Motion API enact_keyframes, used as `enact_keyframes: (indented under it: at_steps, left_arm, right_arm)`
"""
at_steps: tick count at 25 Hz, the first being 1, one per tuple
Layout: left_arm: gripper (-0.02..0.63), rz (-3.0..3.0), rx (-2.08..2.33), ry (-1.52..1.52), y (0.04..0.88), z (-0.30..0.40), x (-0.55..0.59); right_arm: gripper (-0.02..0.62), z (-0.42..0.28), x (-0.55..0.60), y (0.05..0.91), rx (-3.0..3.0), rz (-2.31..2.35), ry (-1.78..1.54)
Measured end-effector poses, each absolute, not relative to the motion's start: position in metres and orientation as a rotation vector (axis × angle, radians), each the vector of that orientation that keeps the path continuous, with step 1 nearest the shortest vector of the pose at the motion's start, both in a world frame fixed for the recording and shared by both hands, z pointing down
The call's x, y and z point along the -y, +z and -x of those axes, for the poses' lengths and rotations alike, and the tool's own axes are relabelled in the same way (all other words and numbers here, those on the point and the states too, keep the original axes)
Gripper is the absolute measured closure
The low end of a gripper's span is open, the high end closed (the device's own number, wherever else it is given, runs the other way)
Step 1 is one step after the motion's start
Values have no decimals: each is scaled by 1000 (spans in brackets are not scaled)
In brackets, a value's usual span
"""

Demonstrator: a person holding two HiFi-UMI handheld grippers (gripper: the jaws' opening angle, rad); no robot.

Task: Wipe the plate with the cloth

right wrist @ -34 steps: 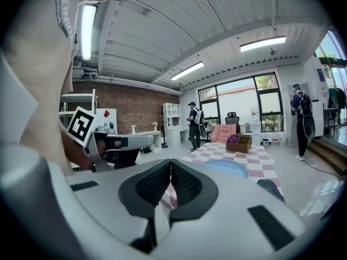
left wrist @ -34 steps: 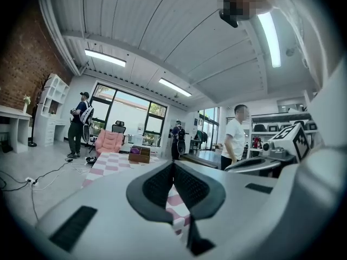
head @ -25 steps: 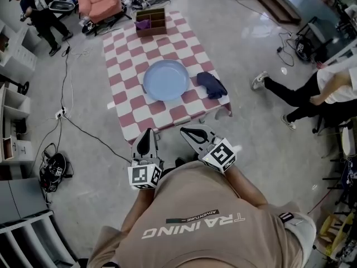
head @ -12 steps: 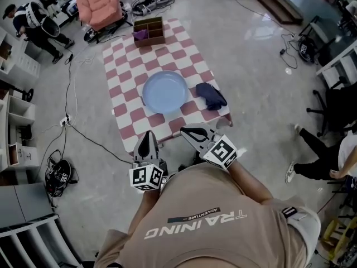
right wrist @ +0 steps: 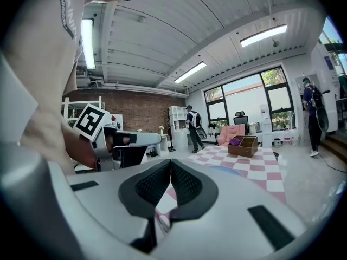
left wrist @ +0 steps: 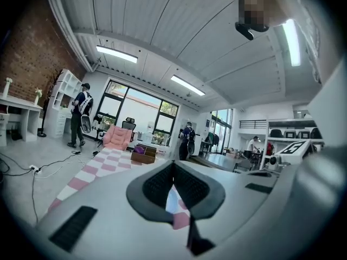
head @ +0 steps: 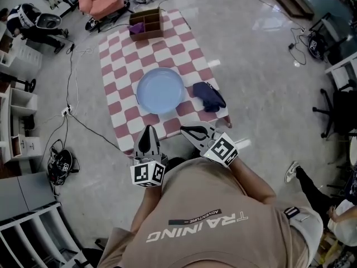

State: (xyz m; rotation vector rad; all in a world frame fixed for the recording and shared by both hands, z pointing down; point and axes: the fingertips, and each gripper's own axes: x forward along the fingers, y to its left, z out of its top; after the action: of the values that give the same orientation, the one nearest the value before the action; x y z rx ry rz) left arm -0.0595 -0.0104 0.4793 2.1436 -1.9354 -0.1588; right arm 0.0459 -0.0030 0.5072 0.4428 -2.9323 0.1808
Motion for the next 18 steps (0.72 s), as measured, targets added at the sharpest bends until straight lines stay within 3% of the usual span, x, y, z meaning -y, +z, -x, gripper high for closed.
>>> enact_keyframes:
  at_steps: [18]
  left_arm:
    - [592,-2165,1923,-185,484,110,60]
  right_arm:
    - [577,13,48,508,2910,-392,128]
